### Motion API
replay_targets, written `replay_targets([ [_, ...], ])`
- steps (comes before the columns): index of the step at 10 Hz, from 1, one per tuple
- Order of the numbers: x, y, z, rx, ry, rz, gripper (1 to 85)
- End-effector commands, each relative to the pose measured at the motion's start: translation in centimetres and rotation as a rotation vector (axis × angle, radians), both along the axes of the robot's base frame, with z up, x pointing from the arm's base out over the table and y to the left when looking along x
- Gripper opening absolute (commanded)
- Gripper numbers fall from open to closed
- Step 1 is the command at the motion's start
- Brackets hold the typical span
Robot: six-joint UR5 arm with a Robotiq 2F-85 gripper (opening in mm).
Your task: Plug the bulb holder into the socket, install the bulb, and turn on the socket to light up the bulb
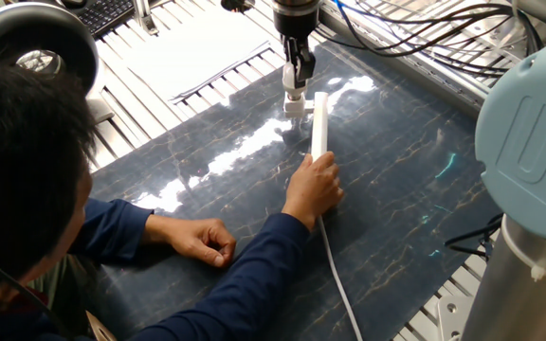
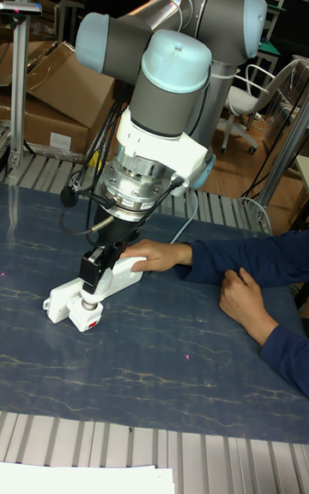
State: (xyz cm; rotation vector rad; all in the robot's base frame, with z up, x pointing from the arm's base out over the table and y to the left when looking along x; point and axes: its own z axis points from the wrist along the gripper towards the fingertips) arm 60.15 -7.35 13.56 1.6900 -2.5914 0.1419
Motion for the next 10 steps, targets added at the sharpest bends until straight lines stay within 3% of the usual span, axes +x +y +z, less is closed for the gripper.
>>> replay_targets([
  [1,0.23,0.0,-0.13,0.007,-0.006,0.02,1.0],
  [10,0.39,0.39,-0.75,0.029,-0.007,0.018,1.0],
])
